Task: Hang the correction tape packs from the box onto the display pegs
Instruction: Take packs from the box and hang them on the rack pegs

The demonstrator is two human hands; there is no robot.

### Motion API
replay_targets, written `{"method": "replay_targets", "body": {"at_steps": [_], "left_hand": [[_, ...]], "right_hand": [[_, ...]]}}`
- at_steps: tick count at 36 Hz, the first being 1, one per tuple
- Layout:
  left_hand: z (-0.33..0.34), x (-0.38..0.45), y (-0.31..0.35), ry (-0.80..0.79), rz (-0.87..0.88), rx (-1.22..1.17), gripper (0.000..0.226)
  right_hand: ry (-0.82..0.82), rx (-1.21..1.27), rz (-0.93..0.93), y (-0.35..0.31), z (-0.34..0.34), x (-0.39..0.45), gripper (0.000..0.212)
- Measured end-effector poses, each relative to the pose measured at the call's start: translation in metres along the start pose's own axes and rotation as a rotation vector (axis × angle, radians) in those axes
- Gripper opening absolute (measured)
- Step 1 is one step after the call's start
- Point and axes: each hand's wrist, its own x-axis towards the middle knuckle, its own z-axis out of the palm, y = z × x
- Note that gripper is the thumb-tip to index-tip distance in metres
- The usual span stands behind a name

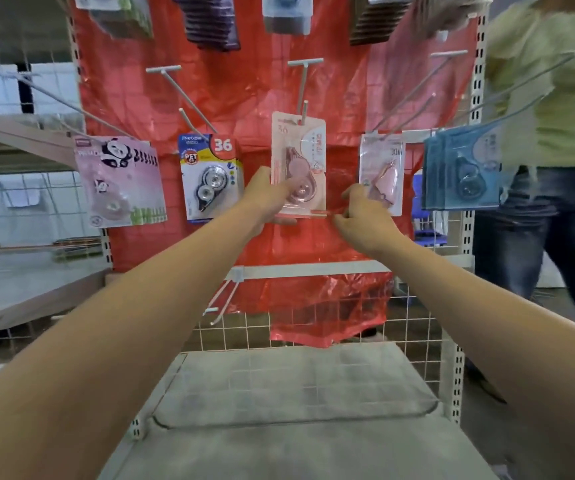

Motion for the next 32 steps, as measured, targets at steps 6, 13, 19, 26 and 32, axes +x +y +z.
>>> {"method": "replay_targets", "body": {"at_steps": [6, 13, 19, 26, 32], "left_hand": [[0.007, 0.027, -0.018, 0.089, -0.071, 0.132, 0.051], [0.016, 0.057, -0.022, 0.202, -0.119, 0.271, 0.061], [0.023, 0.049, -0.049, 0.125, -0.245, 0.245, 0.045], [0.027, -0.001, -0.095, -0.145, -0.046, 0.59, 0.018], [0.018, -0.076, -0.12, -0.353, 0.242, 0.999, 0.014]], "right_hand": [[-0.047, -0.088, 0.008, 0.012, 0.021, 0.006, 0.039], [-0.087, -0.172, -0.046, 0.024, 0.037, 0.023, 0.038], [-0.106, -0.159, -0.019, 0.033, 0.046, 0.016, 0.047], [-0.134, -0.19, 0.059, 0.047, 0.047, -0.015, 0.041], [-0.199, -0.195, 0.084, 0.057, 0.054, -0.064, 0.037]]}}
